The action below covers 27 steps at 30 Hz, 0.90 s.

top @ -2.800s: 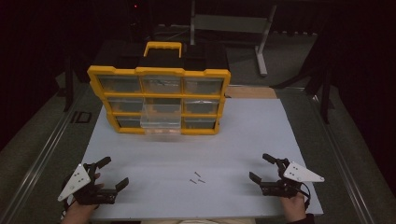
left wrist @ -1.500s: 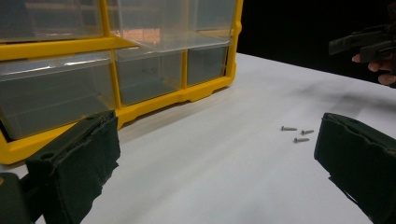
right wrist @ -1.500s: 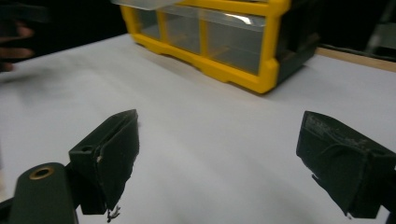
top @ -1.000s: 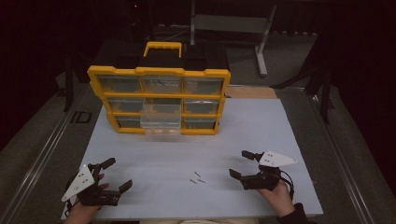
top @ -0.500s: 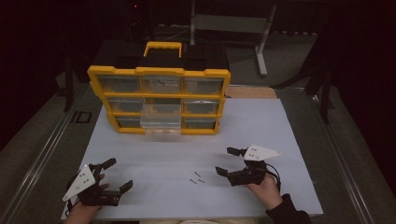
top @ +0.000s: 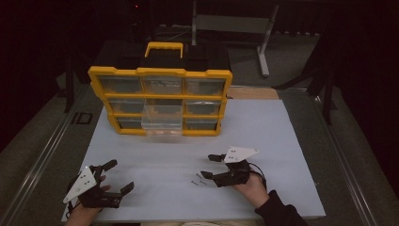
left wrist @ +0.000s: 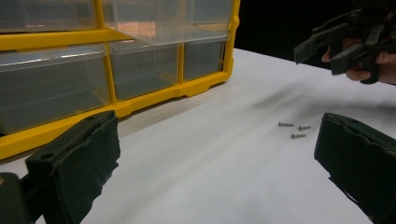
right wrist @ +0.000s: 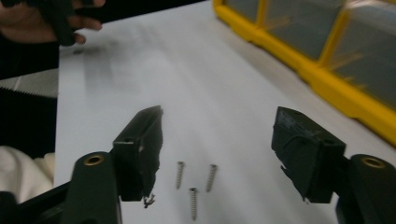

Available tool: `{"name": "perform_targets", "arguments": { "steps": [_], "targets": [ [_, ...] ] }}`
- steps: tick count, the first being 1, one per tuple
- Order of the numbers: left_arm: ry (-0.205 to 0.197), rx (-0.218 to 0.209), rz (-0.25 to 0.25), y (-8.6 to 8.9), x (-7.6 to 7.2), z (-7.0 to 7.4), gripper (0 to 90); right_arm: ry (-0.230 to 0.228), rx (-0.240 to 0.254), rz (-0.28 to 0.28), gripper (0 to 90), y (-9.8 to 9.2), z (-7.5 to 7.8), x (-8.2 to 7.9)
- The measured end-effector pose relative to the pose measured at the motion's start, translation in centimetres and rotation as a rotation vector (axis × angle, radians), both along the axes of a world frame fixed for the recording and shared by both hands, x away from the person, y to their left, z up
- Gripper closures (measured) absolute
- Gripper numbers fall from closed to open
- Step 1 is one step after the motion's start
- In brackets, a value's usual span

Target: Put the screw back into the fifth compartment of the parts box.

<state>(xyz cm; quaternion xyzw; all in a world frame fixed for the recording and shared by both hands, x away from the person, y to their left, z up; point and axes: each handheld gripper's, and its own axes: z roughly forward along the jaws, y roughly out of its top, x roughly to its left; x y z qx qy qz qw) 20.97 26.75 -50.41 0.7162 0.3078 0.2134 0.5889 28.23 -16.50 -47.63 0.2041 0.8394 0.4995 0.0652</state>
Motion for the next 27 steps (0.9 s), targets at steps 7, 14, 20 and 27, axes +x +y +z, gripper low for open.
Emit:
{"name": "perform_targets", "arguments": {
  "steps": [7, 14, 20, 27],
  "targets": [
    [0.0, 0.0, -0.003, 0.0, 0.0, 0.0, 1.1, 0.024, -0.075, 0.05, 52.5, 1.5, -1.8, 0.2],
    [0.001, -0.002, -0.005, 0.0, 0.0, 0.0, 1.1, 0.044, -0.145, 0.091, 67.4, 1.8, -3.1, -0.2],
    [0.001, -0.002, -0.004, 0.0, 0.0, 0.0, 1.1, 0.048, -0.177, 0.099, 70.6, 1.5, -3.8, -0.2],
    [0.005, 0.0, -0.005, 0.0, 0.0, 0.0, 1.1, 0.064, -0.193, 0.099, 71.6, 1.5, -4.5, 0.0]
  ]
}}
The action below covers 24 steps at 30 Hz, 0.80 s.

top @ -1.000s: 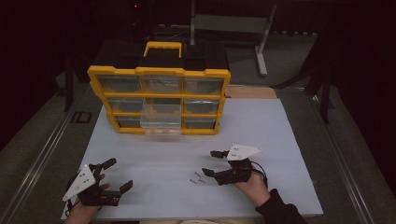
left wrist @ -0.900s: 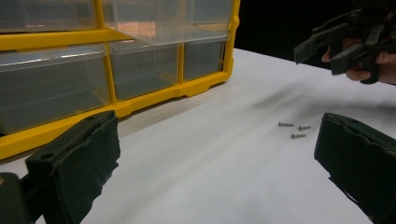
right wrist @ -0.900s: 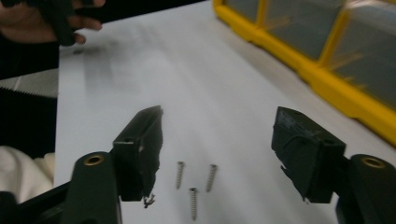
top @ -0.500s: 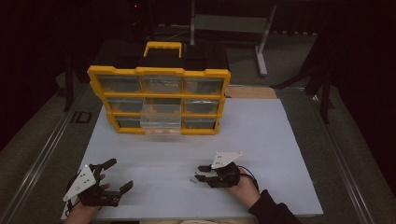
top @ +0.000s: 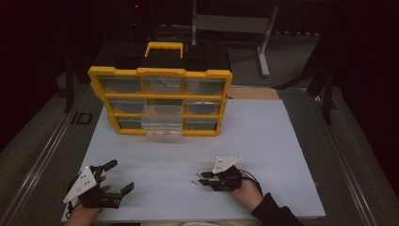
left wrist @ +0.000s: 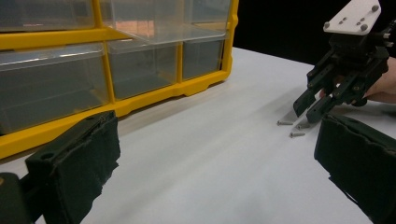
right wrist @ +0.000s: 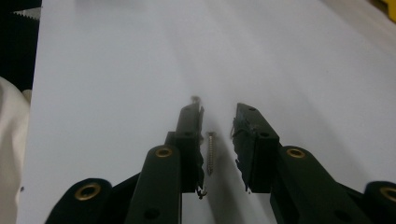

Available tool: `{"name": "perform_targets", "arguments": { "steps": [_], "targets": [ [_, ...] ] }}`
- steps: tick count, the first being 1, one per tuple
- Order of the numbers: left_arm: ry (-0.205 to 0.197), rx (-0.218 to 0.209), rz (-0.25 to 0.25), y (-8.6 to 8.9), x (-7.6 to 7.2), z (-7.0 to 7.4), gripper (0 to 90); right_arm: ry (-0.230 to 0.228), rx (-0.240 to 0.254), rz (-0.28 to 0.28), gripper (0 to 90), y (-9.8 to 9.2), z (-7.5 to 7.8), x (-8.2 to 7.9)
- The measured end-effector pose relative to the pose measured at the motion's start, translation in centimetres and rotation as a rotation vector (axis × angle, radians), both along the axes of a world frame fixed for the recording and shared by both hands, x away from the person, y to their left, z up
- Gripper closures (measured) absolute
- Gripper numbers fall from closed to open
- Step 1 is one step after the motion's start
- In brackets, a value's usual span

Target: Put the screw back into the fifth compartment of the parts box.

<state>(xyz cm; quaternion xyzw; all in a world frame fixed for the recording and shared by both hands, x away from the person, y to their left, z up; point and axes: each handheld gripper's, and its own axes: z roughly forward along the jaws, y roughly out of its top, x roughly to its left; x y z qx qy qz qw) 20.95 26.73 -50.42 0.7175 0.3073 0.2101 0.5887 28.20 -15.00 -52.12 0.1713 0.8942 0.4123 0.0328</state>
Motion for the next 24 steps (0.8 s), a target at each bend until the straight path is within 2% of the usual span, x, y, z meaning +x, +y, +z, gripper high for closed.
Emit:
{"name": "perform_targets", "arguments": {
  "steps": [3, 8, 12, 16, 21, 22, 24],
  "targets": [
    [-0.001, 0.0, -0.001, 0.0, 0.0, 0.01, 1.1, 0.006, -0.001, -0.001, 72.3, 0.01, -0.15, 0.0],
    [0.002, -0.001, -0.001, 0.03, 0.01, 0.0, 1.1, -0.009, -0.017, 0.008, 75.3, 0.12, -0.46, -0.09],
    [0.002, -0.002, 0.002, 0.09, 0.04, -0.01, 1.1, -0.044, -0.044, 0.03, 77.8, 0.32, -0.7, -0.29],
    [0.004, 0.0, 0.001, 0.07, 0.02, -0.02, 1.2, -0.044, -0.048, 0.029, 82.1, 0.32, -0.73, -0.29],
    [0.003, -0.002, 0.0, 0.07, 0.03, -0.01, 1.1, -0.028, -0.043, 0.022, 87.4, 0.32, -0.75, -0.28],
    [0.006, -0.002, -0.001, 0.05, 0.04, -0.04, 1.2, -0.001, -0.033, 0.009, 87.4, 0.31, -0.74, -0.19],
    [0.005, -0.001, -0.002, 0.04, 0.03, -0.03, 1.1, 0.021, -0.025, 0.004, 87.6, 0.21, -0.75, -0.03]
  ]
}}
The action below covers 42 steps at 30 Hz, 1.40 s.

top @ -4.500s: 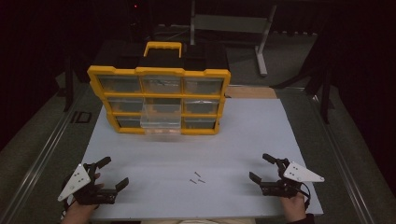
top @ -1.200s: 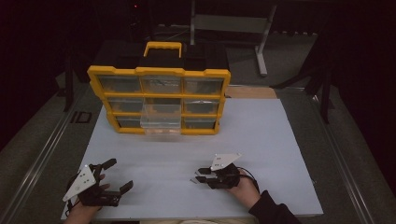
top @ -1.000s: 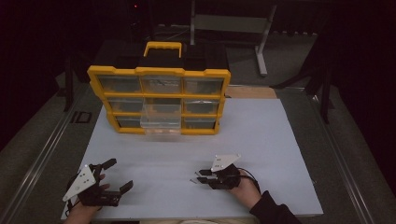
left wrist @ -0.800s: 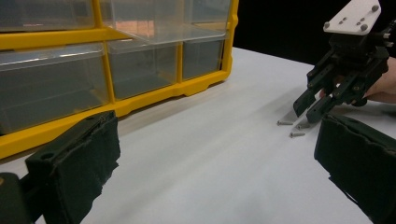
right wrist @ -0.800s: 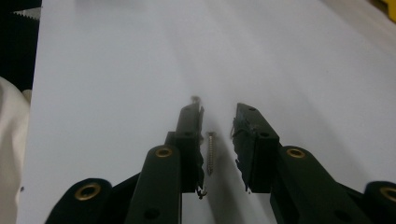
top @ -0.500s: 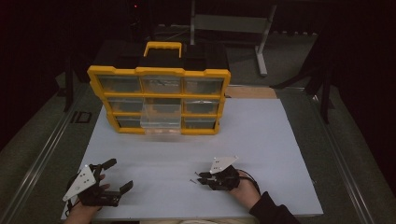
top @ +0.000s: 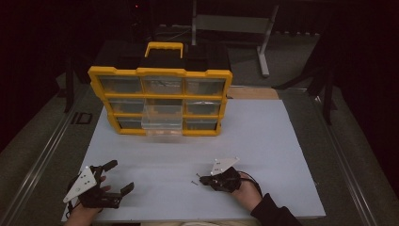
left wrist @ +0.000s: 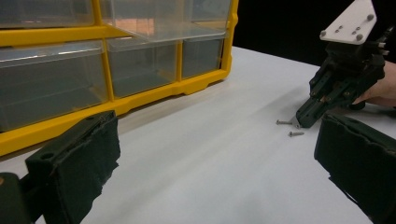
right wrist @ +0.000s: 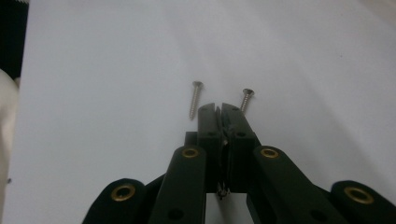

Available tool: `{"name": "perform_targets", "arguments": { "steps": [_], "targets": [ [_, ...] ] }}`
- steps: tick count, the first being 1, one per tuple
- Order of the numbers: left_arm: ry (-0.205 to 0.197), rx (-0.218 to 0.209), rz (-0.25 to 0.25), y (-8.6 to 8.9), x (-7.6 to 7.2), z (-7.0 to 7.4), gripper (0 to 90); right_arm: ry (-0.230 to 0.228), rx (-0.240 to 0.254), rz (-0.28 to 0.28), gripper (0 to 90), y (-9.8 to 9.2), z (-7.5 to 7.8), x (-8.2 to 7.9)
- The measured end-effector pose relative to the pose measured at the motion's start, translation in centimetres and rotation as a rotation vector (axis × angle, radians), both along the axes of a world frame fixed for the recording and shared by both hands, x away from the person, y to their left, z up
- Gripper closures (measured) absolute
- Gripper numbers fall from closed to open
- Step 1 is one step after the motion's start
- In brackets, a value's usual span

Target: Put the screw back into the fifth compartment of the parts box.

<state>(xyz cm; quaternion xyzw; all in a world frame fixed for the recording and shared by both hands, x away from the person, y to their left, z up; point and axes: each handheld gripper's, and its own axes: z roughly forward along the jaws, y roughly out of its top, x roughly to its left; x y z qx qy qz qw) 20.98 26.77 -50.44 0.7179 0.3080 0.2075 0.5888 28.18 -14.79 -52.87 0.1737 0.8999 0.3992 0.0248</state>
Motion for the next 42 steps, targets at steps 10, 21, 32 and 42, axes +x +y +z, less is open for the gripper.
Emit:
{"name": "perform_targets", "arguments": {
  "steps": [10, 21, 32, 42],
  "targets": [
    [0.002, 0.002, -0.001, 0.0, 0.0, 0.0, 1.1, 0.003, 0.031, -0.007, 87.8, -0.3, 1.2, 0.1],
    [0.004, 0.003, -0.003, -0.1, 0.0, 0.0, 1.1, 0.0, 0.087, -0.043, 87.8, -1.2, 3.3, 0.3],
    [0.006, 0.006, -0.01, -0.2, 0.1, -0.1, 1.2, -0.015, 0.127, -0.068, 87.8, -1.9, 5.6, 0.7],
    [0.009, 0.001, -0.016, -0.2, 0.1, -0.1, 1.1, -0.075, 0.17, -0.084, 87.8, -2.2, 9.2, 1.7]
  ]
}}
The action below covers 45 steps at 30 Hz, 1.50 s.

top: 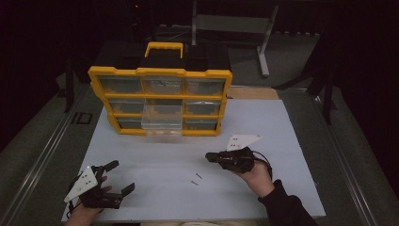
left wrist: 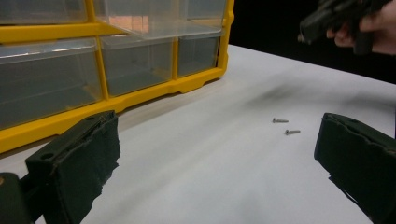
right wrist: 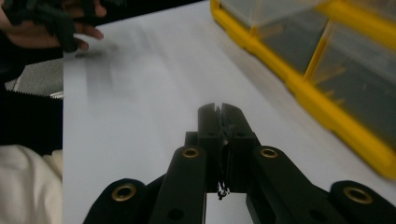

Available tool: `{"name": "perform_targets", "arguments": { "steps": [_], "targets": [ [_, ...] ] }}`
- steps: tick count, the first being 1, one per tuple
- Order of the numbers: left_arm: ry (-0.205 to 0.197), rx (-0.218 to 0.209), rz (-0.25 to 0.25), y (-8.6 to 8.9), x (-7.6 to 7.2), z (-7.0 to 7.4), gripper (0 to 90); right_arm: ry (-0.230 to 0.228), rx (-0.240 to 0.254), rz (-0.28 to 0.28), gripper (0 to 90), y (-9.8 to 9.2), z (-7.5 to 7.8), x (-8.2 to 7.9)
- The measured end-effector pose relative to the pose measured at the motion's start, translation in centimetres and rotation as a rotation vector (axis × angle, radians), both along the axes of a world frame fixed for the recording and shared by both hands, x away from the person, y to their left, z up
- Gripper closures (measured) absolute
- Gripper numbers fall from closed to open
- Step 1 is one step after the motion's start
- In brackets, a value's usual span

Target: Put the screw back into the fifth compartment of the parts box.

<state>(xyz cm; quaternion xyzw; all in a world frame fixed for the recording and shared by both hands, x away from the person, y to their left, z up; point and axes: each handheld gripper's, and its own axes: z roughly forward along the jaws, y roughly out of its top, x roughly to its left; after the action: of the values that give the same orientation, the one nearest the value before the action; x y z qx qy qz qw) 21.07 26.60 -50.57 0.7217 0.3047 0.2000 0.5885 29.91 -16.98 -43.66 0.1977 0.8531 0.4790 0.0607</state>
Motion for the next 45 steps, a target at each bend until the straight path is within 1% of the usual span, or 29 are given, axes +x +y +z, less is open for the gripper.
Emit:
{"name": "perform_targets", "arguments": {
  "steps": [4, 10, 16, 19, 20, 22, 26, 31, 37, 43, 45],
  "targets": [
    [0.0, 0.002, -0.003, 0.0, 0.0, 0.0, 1.1, -0.032, 0.013, -0.005, 87.9, 0.0, 1.4, 0.6],
    [0.001, 0.002, -0.001, 0.0, 0.0, 0.0, 1.2, -0.065, 0.042, -0.01, 87.8, 0.3, 3.6, 1.9],
    [0.0, 0.005, -0.005, 0.0, 0.0, 0.0, 1.2, -0.084, 0.064, -0.007, 87.8, 1.1, 5.3, 2.9],
    [0.001, 0.002, -0.005, 0.0, 0.0, 0.0, 1.1, -0.086, 0.077, -0.006, 87.8, 1.5, 6.0, 3.4],
    [0.001, 0.002, -0.005, 0.0, 0.0, 0.0, 1.2, -0.086, 0.077, -0.006, 87.8, 1.5, 6.0, 3.4],
    [0.002, 0.006, -0.005, 0.0, 0.0, 0.0, 1.2, -0.088, 0.082, 0.003, 87.8, 2.1, 6.7, 4.0],
    [0.003, 0.007, -0.006, 0.0, 0.0, 0.0, 1.2, -0.084, 0.093, 0.011, 87.8, 3.0, 7.4, 4.7],
    [0.002, 0.008, -0.007, 0.0, 0.0, -0.1, 1.2, -0.091, 0.109, 0.017, 87.8, 3.9, 8.1, 5.4],
    [0.003, 0.008, -0.009, 0.0, 0.0, -0.1, 1.2, -0.109, 0.104, 0.024, 87.8, 5.2, 8.9, 6.3],
    [0.004, 0.009, -0.011, 0.0, 0.0, -0.1, 1.2, -0.101, 0.108, 0.023, 87.8, 6.2, 9.2, 7.4],
    [0.004, 0.008, -0.011, 0.0, 0.0, -0.1, 1.1, -0.099, 0.107, 0.022, 87.8, 6.3, 9.2, 7.5]
  ]
}}
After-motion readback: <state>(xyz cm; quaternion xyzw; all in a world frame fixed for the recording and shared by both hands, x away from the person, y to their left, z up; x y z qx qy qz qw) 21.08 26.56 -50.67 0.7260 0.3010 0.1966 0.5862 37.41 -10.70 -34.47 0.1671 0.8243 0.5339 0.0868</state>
